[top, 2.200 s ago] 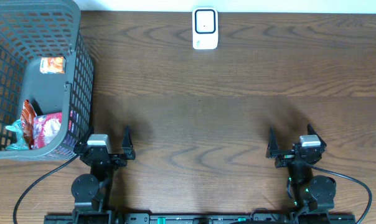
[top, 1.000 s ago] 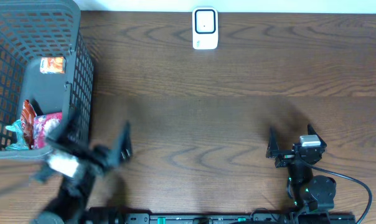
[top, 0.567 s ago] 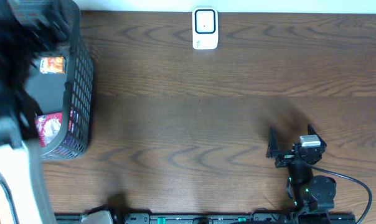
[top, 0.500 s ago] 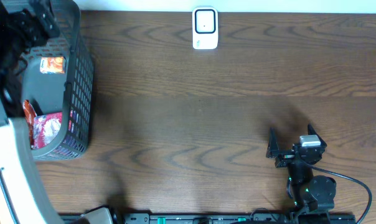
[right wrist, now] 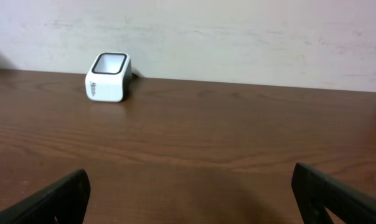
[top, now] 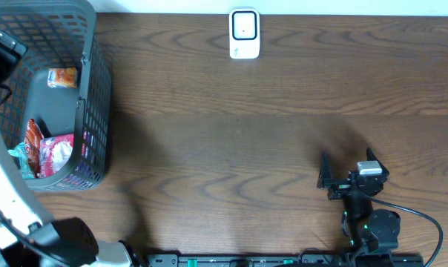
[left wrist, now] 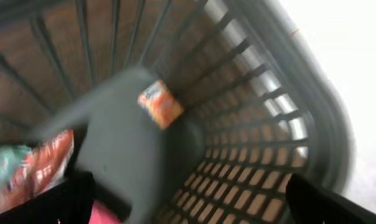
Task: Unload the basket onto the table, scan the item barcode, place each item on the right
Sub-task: 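Reach the left gripper into the basket toward the pink-purple snack bag, then grasp the pink-purple snack bag with the left gripper and lift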
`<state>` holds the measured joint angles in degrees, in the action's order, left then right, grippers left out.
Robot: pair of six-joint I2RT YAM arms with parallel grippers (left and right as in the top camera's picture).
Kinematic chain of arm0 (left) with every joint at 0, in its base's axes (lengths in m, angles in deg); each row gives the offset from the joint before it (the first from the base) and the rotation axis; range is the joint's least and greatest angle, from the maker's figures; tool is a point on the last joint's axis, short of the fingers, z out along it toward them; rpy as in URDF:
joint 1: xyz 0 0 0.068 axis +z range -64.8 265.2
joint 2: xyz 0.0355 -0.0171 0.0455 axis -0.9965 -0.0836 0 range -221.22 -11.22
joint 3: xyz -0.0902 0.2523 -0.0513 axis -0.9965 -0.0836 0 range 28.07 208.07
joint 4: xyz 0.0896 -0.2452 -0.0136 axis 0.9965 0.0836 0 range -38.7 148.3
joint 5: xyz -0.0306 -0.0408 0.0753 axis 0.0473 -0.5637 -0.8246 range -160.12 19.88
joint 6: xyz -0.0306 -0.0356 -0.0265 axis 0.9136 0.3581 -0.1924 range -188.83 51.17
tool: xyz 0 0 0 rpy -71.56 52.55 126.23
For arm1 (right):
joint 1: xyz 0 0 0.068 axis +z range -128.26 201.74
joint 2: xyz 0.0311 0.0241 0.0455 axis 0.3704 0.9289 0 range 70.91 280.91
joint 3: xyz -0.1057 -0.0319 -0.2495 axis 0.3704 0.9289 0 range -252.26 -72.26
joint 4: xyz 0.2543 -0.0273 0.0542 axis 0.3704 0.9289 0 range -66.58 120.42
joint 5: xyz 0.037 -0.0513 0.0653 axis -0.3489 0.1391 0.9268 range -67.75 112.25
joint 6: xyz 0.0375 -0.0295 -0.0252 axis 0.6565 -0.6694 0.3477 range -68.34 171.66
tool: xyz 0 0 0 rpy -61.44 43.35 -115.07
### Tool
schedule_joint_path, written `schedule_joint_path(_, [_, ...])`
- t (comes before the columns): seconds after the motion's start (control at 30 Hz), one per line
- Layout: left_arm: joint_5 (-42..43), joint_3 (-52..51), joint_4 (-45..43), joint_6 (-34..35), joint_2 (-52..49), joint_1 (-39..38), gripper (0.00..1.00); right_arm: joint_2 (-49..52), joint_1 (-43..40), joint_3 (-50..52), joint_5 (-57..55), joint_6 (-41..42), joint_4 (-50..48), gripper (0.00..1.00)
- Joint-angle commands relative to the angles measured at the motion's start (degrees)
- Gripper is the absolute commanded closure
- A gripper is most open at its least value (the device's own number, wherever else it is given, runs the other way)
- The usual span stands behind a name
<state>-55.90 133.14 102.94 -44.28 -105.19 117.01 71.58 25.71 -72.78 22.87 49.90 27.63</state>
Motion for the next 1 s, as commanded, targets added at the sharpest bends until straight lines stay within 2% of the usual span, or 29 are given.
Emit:
schedule_joint_path(0.0, [0.11,1.27,3.19,3.39,-3.58,-0.17,0.02,-0.35,-0.39,0.22,-0.09,-0.46,0.07,0.01])
schedule_joint_path(0.13, [-3.91,1.22,6.27,2.93,-7.43,-0.52,0.02,-0.35,-0.39,0.22,-0.09,-0.46,0.07,0.01])
schedule_joint_path(0.3, [-25.2,1.22,14.19,12.11,-11.78,-2.82,0.02,-0.35,-0.39,0.22,-0.09,-0.46,0.07,0.01])
schedule_joint_path(0.37, [-29.05,1.18,15.76,13.86,-13.16,-3.85,0.02,-0.35,-0.39,0.22,-0.09,-0.46,0.07,0.01])
schedule_joint_path(0.57, [-29.31,-0.74,19.67,20.92,-16.41,-6.27,0.02,-0.35,-0.39,0.22,-0.09,-0.46,0.07,0.01])
schedule_joint_path(0.67, [-29.51,-2.69,22.32,28.11,-18.23,-7.28,0.02,-0.35,-0.39,0.22,-0.09,-0.46,0.07,0.01])
schedule_joint_path(0.97, [-30.05,-9.31,21.14,33.27,-22.58,-9.09,0.02,-0.35,-0.39,0.22,-0.09,-0.46,0.07,0.01])
